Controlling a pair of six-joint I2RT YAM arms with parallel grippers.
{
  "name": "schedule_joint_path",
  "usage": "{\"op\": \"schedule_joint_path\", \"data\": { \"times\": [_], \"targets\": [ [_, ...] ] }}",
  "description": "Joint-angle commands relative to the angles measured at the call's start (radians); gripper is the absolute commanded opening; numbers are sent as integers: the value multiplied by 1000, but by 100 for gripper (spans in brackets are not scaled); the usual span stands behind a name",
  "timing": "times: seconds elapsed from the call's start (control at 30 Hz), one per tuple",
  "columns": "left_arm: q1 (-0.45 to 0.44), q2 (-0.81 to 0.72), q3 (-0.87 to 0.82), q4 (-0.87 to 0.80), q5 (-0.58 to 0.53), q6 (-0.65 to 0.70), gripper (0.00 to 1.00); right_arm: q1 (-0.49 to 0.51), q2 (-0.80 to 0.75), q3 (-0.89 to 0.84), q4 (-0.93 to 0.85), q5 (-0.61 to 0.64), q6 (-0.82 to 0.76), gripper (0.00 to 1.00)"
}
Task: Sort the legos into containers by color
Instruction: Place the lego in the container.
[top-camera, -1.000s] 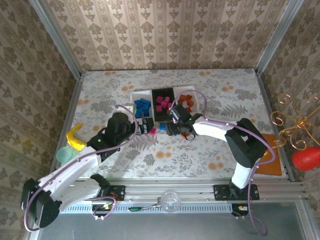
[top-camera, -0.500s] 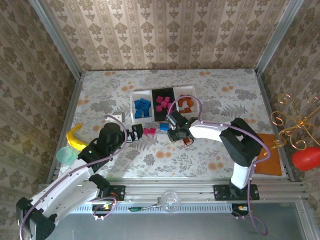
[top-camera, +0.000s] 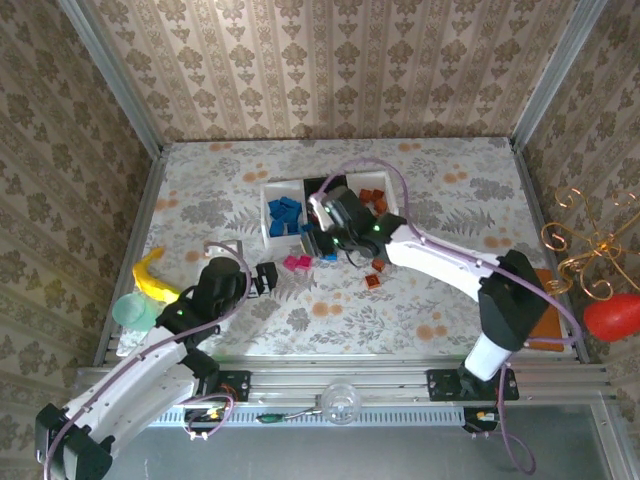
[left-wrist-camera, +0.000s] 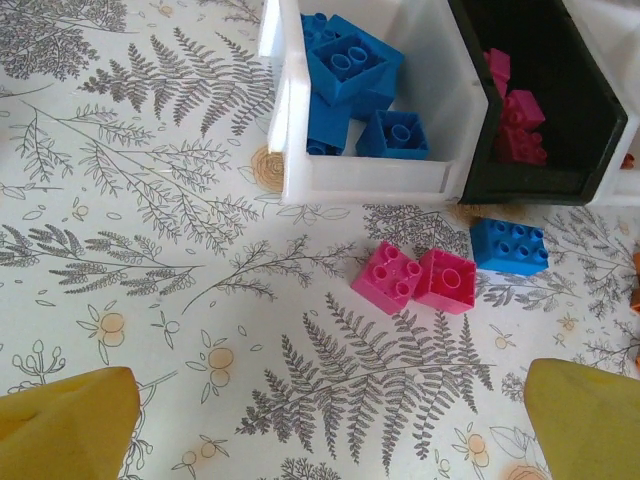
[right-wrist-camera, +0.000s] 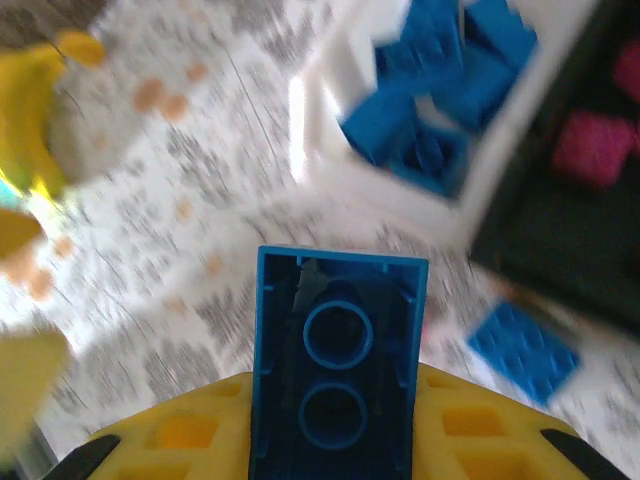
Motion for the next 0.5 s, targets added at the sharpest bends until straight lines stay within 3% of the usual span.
{"op": "schedule_joint_path", "data": {
  "times": [0.0, 0.37, 0.47],
  "targets": [
    [8, -9, -13, -49, 11, -38, 100, 3, 139, 149, -5, -1, -6, 29],
    [5, -57, -53, -77, 55, -74, 100, -16, 572, 714, -167, 223, 78, 30],
    [5, -56, -54, -80, 60, -73, 100, -18, 642, 826, -241, 271, 104, 36]
  ]
}}
